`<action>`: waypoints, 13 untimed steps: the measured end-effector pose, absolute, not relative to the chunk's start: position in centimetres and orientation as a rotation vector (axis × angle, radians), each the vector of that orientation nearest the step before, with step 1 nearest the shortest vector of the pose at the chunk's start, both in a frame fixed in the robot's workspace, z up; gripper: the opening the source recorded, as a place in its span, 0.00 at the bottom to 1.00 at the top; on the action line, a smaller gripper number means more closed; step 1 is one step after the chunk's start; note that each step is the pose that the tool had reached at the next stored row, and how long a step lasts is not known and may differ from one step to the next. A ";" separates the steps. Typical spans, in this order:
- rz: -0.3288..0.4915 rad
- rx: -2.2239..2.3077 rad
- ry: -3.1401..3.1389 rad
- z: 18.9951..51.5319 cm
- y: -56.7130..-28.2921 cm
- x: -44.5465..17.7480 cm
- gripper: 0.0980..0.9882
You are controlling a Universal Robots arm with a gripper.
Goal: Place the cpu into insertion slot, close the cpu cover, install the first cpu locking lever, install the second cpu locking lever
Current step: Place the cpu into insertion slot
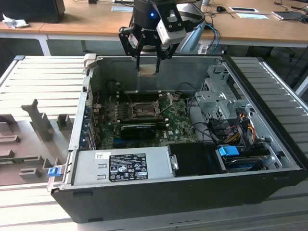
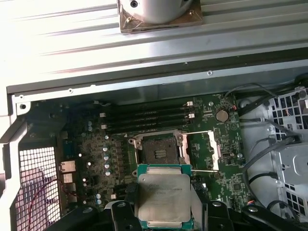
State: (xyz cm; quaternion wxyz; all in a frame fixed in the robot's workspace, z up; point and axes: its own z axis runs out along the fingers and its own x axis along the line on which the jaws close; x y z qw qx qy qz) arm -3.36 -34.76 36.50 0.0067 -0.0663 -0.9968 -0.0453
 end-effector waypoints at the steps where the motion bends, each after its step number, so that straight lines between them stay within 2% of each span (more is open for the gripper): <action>1: -0.142 -0.212 -3.118 36.5 -34.8 -3.4 0.48; 13: -0.142 -0.262 -3.116 36.5 -34.8 -3.4 0.48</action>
